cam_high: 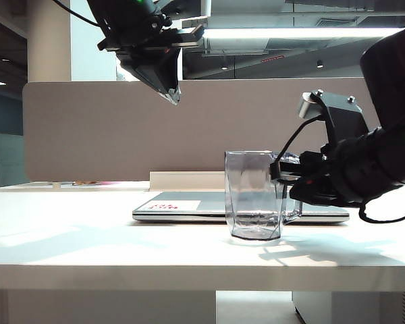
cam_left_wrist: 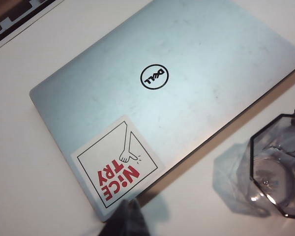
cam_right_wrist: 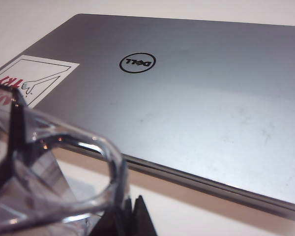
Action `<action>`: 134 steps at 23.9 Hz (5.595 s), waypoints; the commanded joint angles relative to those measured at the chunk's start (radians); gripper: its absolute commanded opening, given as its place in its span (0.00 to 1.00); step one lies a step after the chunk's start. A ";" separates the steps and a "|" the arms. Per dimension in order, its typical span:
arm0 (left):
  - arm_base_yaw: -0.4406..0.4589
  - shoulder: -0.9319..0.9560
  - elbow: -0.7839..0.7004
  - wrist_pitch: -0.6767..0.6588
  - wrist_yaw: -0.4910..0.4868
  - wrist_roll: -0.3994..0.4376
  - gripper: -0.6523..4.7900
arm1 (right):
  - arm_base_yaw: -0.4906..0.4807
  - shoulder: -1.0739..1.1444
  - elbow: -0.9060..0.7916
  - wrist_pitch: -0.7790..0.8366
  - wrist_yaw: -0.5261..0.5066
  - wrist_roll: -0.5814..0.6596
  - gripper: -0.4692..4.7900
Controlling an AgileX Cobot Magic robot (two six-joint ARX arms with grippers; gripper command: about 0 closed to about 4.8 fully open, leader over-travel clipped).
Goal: Pick up the water cup and place it on the side of the laptop close to you.
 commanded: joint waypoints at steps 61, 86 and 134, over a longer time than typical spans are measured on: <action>-0.002 -0.007 0.004 -0.020 0.001 0.008 0.11 | 0.004 -0.591 -0.368 -0.005 0.250 -0.082 0.08; 0.000 -0.640 -0.651 0.194 -0.090 -0.034 0.11 | 0.000 -1.131 -0.372 -0.546 0.289 -0.112 0.08; 0.152 -1.548 -1.276 0.312 -0.107 -0.262 0.11 | 0.000 -1.134 -0.372 -0.717 0.245 -0.108 0.08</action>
